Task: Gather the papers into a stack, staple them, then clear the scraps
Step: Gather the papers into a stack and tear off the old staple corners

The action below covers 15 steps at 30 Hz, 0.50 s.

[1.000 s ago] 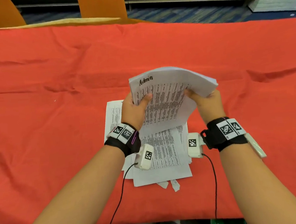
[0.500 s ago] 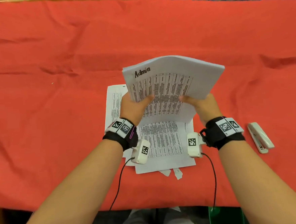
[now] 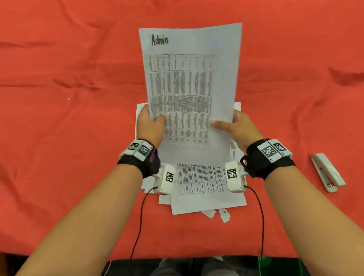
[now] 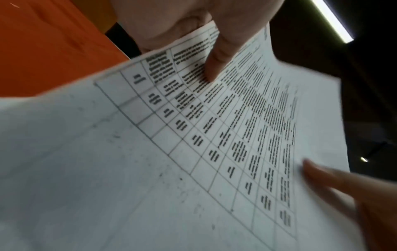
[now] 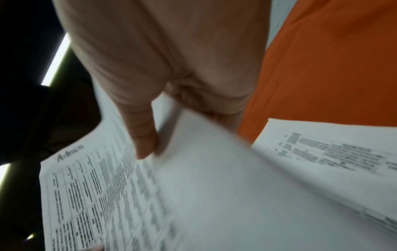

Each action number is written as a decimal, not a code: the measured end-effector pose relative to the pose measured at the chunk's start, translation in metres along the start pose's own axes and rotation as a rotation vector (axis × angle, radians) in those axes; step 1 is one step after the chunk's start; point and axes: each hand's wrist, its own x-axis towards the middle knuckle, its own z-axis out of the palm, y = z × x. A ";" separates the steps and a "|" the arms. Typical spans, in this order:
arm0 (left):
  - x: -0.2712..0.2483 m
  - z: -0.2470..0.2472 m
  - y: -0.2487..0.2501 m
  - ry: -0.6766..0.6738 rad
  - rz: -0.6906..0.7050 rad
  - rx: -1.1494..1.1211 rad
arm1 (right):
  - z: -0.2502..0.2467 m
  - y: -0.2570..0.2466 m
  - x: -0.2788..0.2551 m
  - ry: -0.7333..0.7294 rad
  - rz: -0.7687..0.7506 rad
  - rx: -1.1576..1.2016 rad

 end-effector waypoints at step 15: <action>0.050 -0.239 -0.119 0.038 -0.603 0.573 | 0.015 0.098 0.008 0.260 0.502 -0.863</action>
